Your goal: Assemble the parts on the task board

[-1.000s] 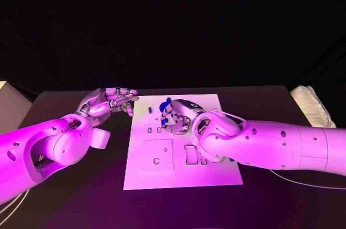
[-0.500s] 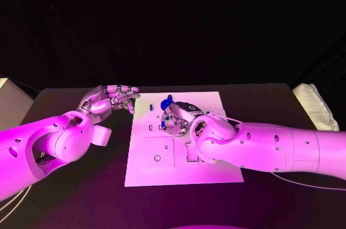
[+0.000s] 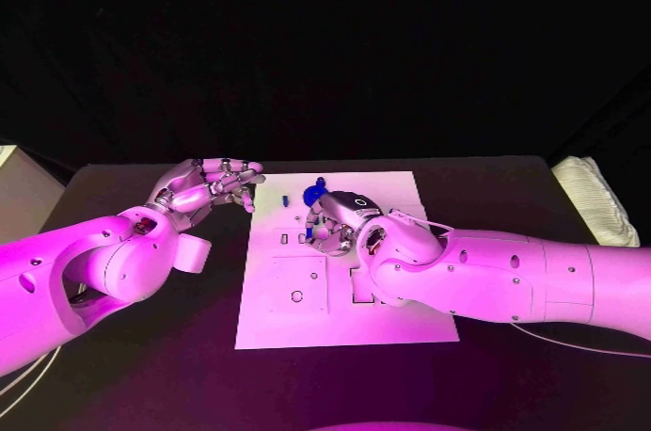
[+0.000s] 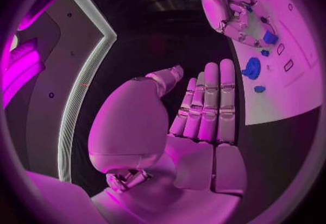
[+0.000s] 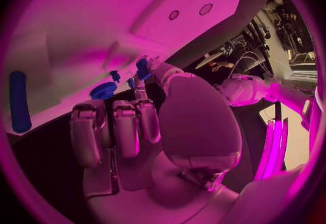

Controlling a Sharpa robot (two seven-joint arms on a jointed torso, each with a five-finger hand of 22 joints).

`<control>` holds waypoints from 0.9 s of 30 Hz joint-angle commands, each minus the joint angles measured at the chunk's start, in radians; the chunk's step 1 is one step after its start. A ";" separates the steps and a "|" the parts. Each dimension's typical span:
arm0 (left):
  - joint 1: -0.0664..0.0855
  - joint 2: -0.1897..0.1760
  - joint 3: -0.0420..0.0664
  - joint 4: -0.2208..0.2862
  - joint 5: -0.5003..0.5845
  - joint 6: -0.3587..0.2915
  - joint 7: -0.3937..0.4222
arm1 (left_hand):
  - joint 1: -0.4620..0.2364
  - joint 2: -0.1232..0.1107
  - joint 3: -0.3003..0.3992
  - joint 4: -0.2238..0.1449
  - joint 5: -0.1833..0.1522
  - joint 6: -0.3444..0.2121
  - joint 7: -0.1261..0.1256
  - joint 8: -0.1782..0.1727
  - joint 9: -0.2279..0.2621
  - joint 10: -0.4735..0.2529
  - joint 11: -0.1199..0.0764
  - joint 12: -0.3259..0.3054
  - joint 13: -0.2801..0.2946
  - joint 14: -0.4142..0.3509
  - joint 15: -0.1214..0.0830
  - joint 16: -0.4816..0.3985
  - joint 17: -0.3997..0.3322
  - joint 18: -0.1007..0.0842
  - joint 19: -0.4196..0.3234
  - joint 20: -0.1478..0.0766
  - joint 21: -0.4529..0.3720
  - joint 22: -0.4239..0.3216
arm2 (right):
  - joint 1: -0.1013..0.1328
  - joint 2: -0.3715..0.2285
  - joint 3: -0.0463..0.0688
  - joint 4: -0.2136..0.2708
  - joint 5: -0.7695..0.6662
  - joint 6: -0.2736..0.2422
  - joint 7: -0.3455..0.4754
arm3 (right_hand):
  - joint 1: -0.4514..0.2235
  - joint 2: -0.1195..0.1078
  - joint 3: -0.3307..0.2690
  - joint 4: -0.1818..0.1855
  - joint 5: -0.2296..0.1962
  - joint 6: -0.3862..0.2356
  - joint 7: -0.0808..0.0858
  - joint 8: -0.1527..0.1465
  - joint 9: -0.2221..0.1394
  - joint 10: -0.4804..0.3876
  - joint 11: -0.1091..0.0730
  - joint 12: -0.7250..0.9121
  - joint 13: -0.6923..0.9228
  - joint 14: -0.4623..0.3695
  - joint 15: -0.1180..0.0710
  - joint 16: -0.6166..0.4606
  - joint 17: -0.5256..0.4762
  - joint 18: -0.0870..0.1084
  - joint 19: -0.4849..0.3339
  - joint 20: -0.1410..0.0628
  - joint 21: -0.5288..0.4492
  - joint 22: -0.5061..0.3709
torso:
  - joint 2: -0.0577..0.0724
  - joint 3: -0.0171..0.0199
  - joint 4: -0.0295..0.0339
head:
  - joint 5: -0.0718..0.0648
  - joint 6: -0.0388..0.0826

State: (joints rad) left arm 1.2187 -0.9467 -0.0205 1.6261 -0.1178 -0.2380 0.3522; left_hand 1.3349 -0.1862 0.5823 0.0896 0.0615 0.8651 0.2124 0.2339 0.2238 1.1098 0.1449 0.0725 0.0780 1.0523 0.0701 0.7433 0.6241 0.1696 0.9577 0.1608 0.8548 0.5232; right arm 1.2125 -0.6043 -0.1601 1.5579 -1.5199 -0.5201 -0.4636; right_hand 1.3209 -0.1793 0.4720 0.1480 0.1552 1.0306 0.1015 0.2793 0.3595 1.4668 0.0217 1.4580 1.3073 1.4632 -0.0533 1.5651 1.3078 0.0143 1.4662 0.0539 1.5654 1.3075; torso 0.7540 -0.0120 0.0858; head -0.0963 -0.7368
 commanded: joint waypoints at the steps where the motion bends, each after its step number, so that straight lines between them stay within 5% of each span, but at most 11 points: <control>1: 0.001 0.001 0.001 0.002 -0.005 0.021 0.003 | -0.009 0.000 0.004 0.002 0.000 -0.005 0.000 -0.005 0.002 -0.006 0.000 -0.002 0.001 -0.005 0.000 0.006 -0.001 0.014 -0.006 0.001 0.003 0.001 | -0.003 0.004 -0.001 -0.005 -0.024 0.032 -0.013 | -0.012 -0.005 0.000 0.007 0.004 0.000 -0.003 0.014 0.040 0.027 -0.001 -0.004 0.178 0.107 0.006 0.004 0.260 -0.014 0.105 0.005 0.005 0.263 | 0.000 0.0001 -0.0008 | 0.002 0.000; 14: 0.001 0.000 0.001 0.002 -0.005 0.022 0.002 | -0.011 0.001 0.004 0.003 0.000 -0.006 0.000 -0.005 0.002 -0.008 0.000 -0.002 0.001 -0.005 0.000 0.007 -0.002 0.014 -0.007 0.001 0.004 0.001 | -0.011 0.011 -0.003 -0.015 -0.027 0.037 -0.020 | -0.026 -0.017 -0.002 0.012 0.006 -0.009 0.001 0.013 0.039 0.021 0.001 -0.012 0.173 0.107 0.008 0.004 0.259 -0.014 0.105 0.007 0.005 0.263 | -0.001 -0.0010 -0.0003 | 0.003 -0.002; 20: 0.001 -0.001 0.001 0.002 -0.006 0.024 0.000 | -0.011 0.001 0.004 0.003 0.000 -0.006 0.000 -0.005 0.002 -0.008 0.000 -0.002 0.001 -0.005 0.000 0.007 -0.002 0.014 -0.007 0.001 0.004 0.001 | -0.011 0.011 -0.003 -0.015 -0.027 0.023 -0.017 | -0.052 -0.040 -0.009 0.024 0.013 -0.044 0.016 -0.001 0.029 0.014 0.014 -0.021 0.167 0.107 0.018 0.004 0.259 -0.014 0.105 0.014 0.005 0.263 | 0.000 -0.0004 -0.0012 | 0.004 -0.001; 27: 0.001 -0.002 0.001 0.002 -0.007 0.026 -0.001 | -0.011 0.001 0.004 0.003 0.000 -0.006 0.000 -0.005 0.002 -0.008 0.000 -0.002 0.001 -0.005 0.000 0.007 -0.002 0.014 -0.007 0.001 0.004 0.001 | -0.011 0.011 -0.004 -0.010 -0.026 0.002 -0.005 | -0.081 -0.069 -0.064 0.051 -0.025 -0.096 0.036 -0.028 0.011 -0.011 0.034 -0.048 0.149 0.107 0.036 0.004 0.260 -0.014 0.105 0.031 0.005 0.263 | 0.000 -0.0007 -0.0002 | 0.005 -0.002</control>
State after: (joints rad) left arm 1.2187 -0.9493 -0.0206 1.6260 -0.1194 -0.2326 0.3482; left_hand 1.3349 -0.1862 0.5823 0.0896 0.0615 0.8652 0.2124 0.2339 0.2248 1.1098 0.1449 0.0725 0.0778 1.0523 0.0701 0.7433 0.6232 0.1695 0.9578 0.1609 0.8548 0.5238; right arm 1.2019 -0.5939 -0.1636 1.5460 -1.5347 -0.5052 -0.4773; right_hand 1.2447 -0.2446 0.4143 0.1980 0.1281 0.9404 0.1371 0.2540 0.3718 1.4575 0.0521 1.4130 1.3073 1.4653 -0.0231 1.5651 1.3075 0.0144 1.4680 0.0774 1.5654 1.3081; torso 0.7539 -0.0126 0.0850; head -0.0919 -0.7371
